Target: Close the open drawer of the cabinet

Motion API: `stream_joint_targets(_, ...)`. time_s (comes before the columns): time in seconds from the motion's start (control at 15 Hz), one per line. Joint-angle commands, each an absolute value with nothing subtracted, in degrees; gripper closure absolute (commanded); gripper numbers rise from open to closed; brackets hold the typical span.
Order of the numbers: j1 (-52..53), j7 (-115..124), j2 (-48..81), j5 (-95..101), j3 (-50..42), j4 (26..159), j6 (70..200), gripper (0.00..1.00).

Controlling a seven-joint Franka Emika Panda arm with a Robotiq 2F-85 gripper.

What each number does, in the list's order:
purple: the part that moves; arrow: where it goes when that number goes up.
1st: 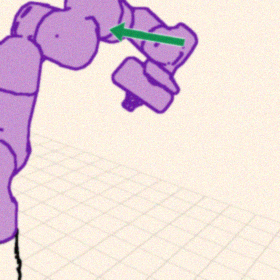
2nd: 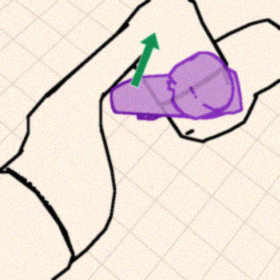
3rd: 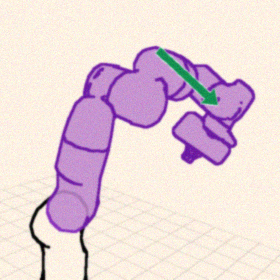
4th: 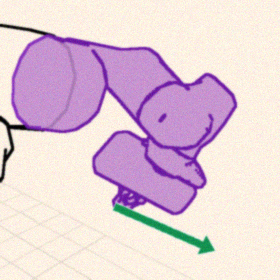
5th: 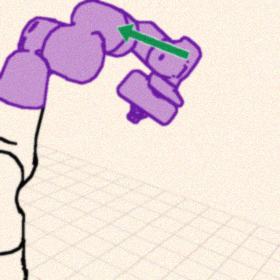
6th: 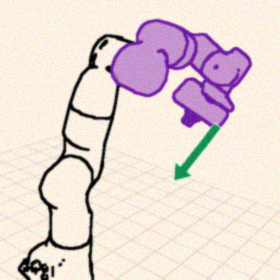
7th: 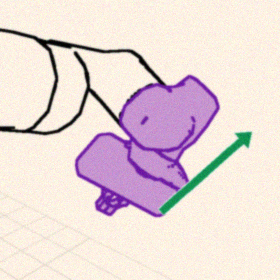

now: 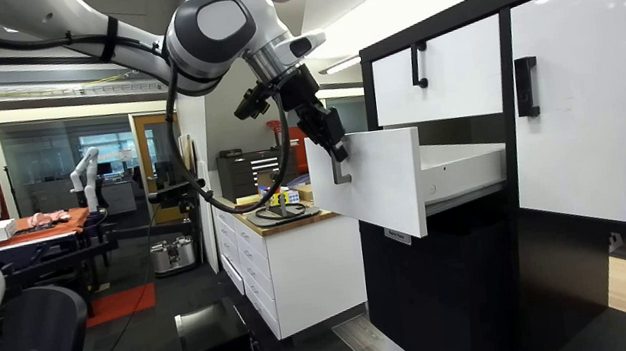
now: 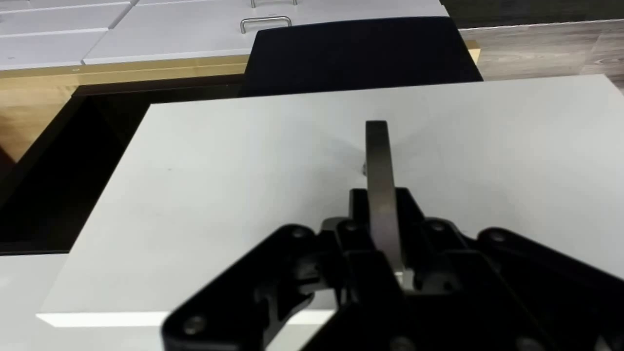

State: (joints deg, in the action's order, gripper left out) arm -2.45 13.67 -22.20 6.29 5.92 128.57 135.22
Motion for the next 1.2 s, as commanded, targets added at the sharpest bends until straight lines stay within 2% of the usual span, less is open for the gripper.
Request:
stream_joint_targets(0.0,-3.1,14.8,-19.9,9.1,6.7,127.0,139.2,0.94)
stream_joint_targets(0.4,-3.4,14.6,-11.4,12.6,6.6,120.7,143.9,0.94)
stream_joint_targets(1.13,-0.6,13.1,7.3,15.9,3.6,99.4,143.2,0.94)
